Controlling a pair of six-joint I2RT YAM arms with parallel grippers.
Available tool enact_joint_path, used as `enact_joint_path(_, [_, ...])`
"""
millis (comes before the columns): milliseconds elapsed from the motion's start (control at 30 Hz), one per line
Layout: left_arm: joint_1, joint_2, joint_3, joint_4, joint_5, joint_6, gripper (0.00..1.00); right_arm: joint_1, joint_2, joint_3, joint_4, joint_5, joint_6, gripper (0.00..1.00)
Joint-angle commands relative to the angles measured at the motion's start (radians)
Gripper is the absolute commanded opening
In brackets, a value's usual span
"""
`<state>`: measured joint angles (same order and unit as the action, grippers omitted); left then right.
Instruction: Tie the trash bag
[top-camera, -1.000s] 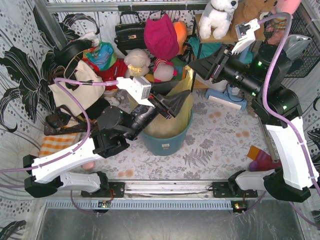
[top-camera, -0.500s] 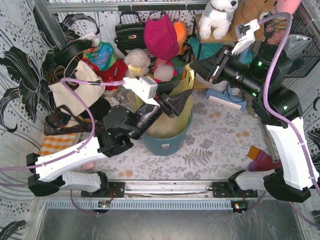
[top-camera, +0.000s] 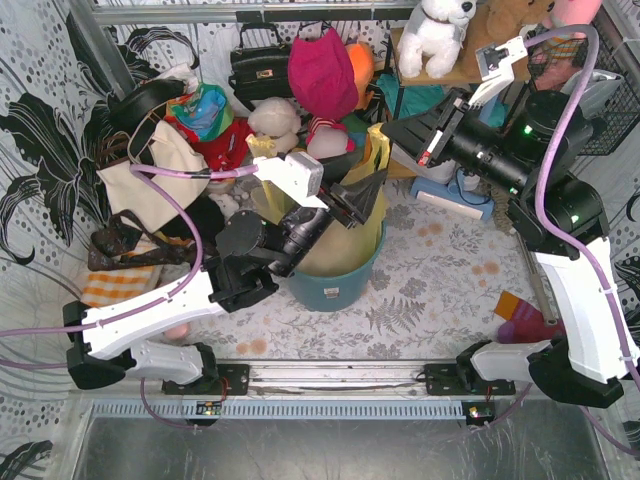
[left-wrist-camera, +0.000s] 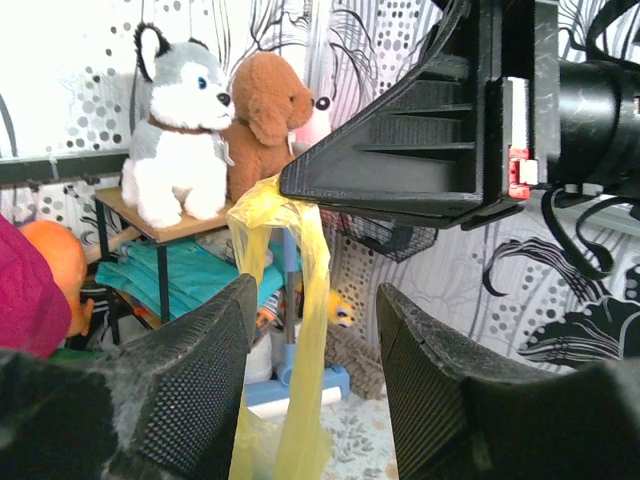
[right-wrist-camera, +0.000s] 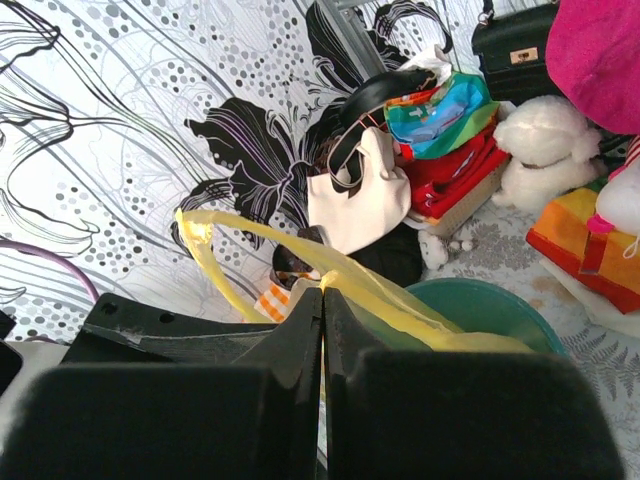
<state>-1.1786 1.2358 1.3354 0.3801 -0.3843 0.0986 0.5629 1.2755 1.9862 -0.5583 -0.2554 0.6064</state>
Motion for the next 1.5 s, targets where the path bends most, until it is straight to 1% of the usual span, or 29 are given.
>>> enact_joint_path(0, [-0.003,0.024,-0.006,0.143,-0.042,0.092,0.60,0.006,-0.022,0.030,0.080,-0.023,0.014,0.00])
enact_joint_path(133, [0.005,0.032,-0.027,0.215,-0.026,0.139,0.62,0.006,-0.029,0.006,0.100,-0.037,0.016,0.00])
enact_joint_path(233, [0.016,0.037,-0.047,0.265,-0.009,0.167,0.66,0.006,-0.036,-0.010,0.110,-0.046,0.019,0.00])
enact_joint_path(333, [0.046,0.045,-0.056,0.282,0.016,0.176,0.71,0.006,-0.046,-0.025,0.119,-0.056,0.020,0.00])
enact_joint_path(433, [0.082,0.041,-0.080,0.308,0.061,0.175,0.72,0.005,-0.053,-0.038,0.124,-0.068,0.018,0.00])
enact_joint_path(600, [0.179,0.017,-0.140,0.362,0.246,0.131,0.75,0.006,-0.066,-0.057,0.128,-0.092,0.014,0.00])
enact_joint_path(800, [0.307,0.013,-0.160,0.405,0.531,-0.027,0.74,0.006,-0.081,-0.082,0.131,-0.105,0.008,0.00])
enact_joint_path(900, [0.335,0.022,-0.139,0.399,0.675,-0.070,0.74,0.006,-0.086,-0.091,0.132,-0.101,0.006,0.00])
enact_joint_path(1000, [0.339,0.042,-0.086,0.341,0.774,-0.074,0.75,0.006,-0.087,-0.094,0.131,-0.100,0.005,0.00])
enact_joint_path(1133, [0.339,0.071,-0.040,0.317,0.805,-0.092,0.75,0.006,-0.086,-0.096,0.131,-0.099,0.003,0.00])
enact_joint_path(1267, [0.341,0.095,-0.010,0.324,0.789,-0.120,0.75,0.007,-0.087,-0.101,0.133,-0.099,0.003,0.00])
enact_joint_path(1333, [0.341,0.105,0.007,0.313,0.755,-0.131,0.70,0.006,-0.087,-0.103,0.134,-0.099,0.003,0.00])
enact_joint_path(1433, [0.341,0.112,0.025,0.285,0.711,-0.126,0.58,0.006,-0.091,-0.105,0.139,-0.098,0.002,0.00])
enact_joint_path(1467, [0.341,0.113,0.024,0.283,0.699,-0.126,0.56,0.007,-0.091,-0.107,0.139,-0.096,0.002,0.00])
